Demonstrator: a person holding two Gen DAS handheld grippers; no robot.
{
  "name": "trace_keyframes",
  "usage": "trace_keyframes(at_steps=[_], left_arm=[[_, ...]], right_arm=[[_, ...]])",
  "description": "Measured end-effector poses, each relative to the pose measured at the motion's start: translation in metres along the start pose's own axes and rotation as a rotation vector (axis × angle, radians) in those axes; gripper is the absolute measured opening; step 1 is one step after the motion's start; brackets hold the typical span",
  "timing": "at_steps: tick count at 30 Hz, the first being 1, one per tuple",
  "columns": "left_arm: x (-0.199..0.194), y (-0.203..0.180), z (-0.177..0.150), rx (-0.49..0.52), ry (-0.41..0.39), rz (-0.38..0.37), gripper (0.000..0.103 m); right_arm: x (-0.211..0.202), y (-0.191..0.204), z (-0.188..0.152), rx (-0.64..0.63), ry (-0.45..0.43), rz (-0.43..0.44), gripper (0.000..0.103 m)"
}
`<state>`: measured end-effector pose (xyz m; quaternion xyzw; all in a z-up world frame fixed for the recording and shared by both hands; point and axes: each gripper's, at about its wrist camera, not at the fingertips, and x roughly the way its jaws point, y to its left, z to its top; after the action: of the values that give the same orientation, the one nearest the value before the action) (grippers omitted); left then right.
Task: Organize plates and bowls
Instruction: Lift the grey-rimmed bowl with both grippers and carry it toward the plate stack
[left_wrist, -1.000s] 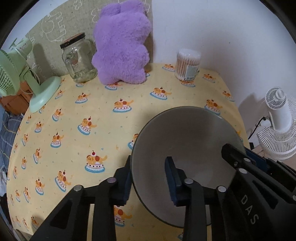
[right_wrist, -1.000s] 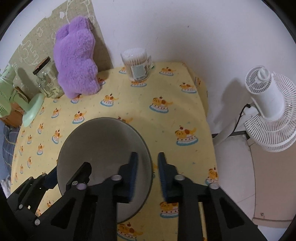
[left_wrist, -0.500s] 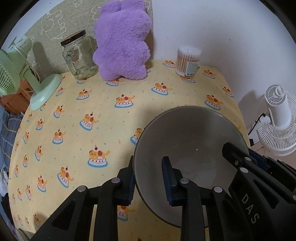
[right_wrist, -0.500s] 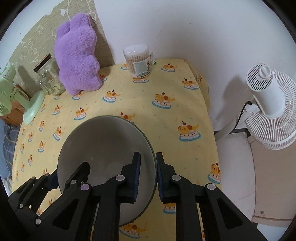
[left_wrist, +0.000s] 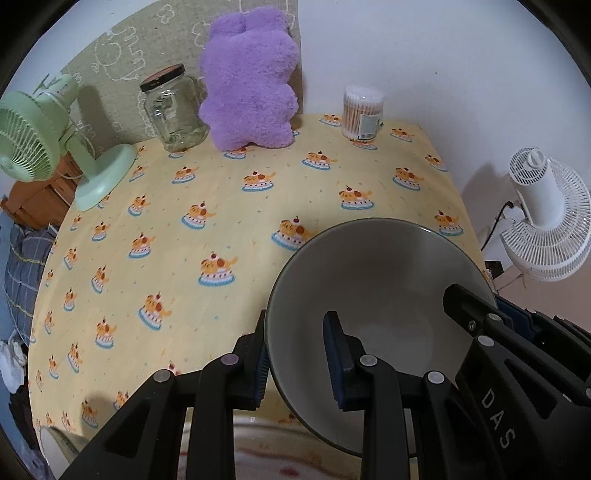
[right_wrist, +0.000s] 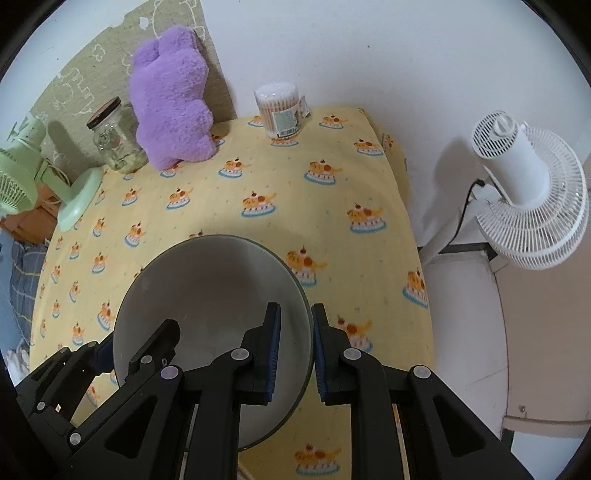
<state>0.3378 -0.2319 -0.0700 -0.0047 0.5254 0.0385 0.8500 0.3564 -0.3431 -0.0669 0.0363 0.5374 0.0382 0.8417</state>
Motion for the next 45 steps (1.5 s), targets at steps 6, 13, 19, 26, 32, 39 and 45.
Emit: trace_keyframes(at_steps=[6,13,19,26,32,39,45], left_arm=[[-0.026,0.011,-0.017,-0.002,-0.024,-0.013,0.025],[-0.063,0.037,-0.035,-0.007,-0.066,-0.033,0.025],[-0.093,0.067,-0.051,-0.001,-0.095,-0.042,0.025],[-0.123,0.114,-0.076,-0.004,-0.116,-0.032,0.025],[-0.137,0.152,-0.097,-0.008,-0.137,-0.022,0.025],[-0.145,0.195,-0.12,-0.016,-0.147,-0.014,0.025],[-0.143,0.224,-0.135,-0.021,-0.136,-0.014,0.025]], right_arm=[[-0.027,0.012,-0.016,-0.004,-0.026,-0.007,0.02],[-0.066,0.036,-0.039,0.005,-0.067,-0.019,0.02],[-0.097,0.069,-0.06,0.016,-0.098,-0.022,0.02],[-0.123,0.117,-0.089,0.002,-0.117,-0.011,0.02],[-0.135,0.157,-0.112,-0.018,-0.135,-0.004,0.02],[-0.139,0.199,-0.137,-0.032,-0.144,0.001,0.02],[-0.135,0.229,-0.157,-0.044,-0.134,0.003,0.02]])
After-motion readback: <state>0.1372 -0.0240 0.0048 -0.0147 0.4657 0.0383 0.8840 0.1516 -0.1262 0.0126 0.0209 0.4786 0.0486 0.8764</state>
